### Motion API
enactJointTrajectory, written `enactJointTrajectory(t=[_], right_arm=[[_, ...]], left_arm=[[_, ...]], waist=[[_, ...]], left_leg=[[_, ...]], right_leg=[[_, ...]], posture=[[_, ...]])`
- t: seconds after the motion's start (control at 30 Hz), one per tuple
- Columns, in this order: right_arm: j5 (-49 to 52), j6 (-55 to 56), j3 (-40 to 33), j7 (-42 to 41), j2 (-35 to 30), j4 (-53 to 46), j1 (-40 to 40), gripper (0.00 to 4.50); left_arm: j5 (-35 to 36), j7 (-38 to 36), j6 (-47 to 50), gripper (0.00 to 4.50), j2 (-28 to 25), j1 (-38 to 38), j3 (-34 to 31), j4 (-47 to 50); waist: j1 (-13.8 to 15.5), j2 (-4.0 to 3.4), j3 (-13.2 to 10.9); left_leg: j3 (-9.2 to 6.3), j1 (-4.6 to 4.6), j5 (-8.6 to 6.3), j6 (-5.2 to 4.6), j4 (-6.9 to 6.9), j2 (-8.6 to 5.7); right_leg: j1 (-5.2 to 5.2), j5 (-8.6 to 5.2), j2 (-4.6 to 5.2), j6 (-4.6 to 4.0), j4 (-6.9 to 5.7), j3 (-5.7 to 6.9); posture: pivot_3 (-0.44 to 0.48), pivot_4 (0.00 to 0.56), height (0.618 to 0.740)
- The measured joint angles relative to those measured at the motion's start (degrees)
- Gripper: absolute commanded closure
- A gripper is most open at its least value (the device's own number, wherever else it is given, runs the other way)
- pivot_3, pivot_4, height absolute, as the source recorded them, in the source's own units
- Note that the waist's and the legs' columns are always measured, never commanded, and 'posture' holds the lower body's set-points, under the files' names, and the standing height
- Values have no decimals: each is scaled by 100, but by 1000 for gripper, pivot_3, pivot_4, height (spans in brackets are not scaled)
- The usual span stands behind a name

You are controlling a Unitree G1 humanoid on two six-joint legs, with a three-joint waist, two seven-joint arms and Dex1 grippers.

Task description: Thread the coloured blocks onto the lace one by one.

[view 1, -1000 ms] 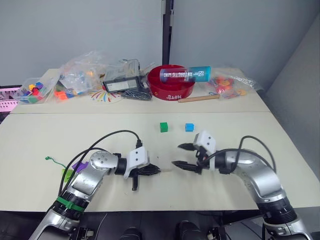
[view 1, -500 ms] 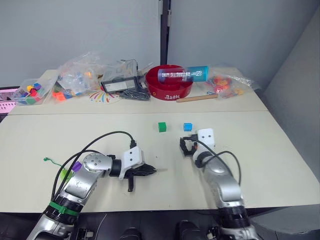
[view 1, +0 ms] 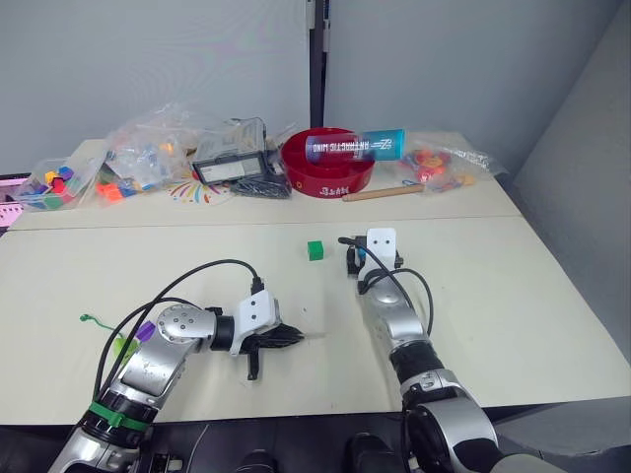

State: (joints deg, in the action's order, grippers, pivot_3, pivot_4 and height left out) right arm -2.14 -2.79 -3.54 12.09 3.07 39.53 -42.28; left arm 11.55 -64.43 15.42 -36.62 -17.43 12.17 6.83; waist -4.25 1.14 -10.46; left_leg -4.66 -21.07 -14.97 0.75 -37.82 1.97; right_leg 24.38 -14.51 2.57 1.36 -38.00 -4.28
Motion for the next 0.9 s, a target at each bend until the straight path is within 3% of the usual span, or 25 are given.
enactJointTrajectory(t=[0.17, 0.3, 0.4, 0.53, 0.63, 0.73, 0.9], right_arm=[[37, 127, 2, -73, 47, 11, 34, 3247], [111, 24, 50, -196, 86, -625, 454, 3297], [129, -515, 314, -438, 148, -2137, 1428, 3297], [114, -1854, 1178, -803, 40, -4877, 3246, 3297], [75, -2678, 1807, -1014, -174, -6310, 4136, 3297], [112, -3306, 2136, -1128, -250, -6914, 4682, 3297], [216, -3712, 2102, -1206, -96, -7008, 4767, 3297]], left_arm=[[6, 9, 12, 4500, -28, 17, -50, 3], [7, 18, 41, 4500, -29, 22, -78, 9], [7, 17, 56, 4500, -42, 54, -88, 7], [6, 3, 54, 4500, -46, 34, -93, -32], [6, -27, 41, 4500, -53, 16, -95, -72], [7, -87, -8, 4500, -56, 5, -92, -106], [5, -166, -16, 4500, -56, 5, -83, -110]], waist=[[-9, 0, 0], [6, -1, 0], [31, -3, 1], [45, -5, 1], [18, -4, 1], [26, -4, 1], [24, 29, 23]], left_leg=[[0, 0, 0, 0, 0, 0], [-2, -2, 0, -1, 0, 0], [-9, -8, -3, -4, 4, -1], [-8, -18, -5, -6, 4, -3], [-3, -13, -5, -7, 4, 0], [-4, 1, 1, -1, 4, 2], [-3, 11, 5, 6, 2, 10]], right_leg=[[0, 0, -1, 0, -2, 0], [1, 0, 0, 0, -3, 1], [5, 0, 2, 0, -5, 5], [12, -1, 4, 2, 1, 5], [10, -3, 0, 3, 14, 4], [-4, -10, -5, 13, 10, 5], [-13, -27, -11, 40, 11, 5]], posture=[[0, 150, 740], [0, 150, 740], [0, 150, 740], [0, 150, 740], [0, 150, 740], [0, 150, 740], [0, 150, 740]])
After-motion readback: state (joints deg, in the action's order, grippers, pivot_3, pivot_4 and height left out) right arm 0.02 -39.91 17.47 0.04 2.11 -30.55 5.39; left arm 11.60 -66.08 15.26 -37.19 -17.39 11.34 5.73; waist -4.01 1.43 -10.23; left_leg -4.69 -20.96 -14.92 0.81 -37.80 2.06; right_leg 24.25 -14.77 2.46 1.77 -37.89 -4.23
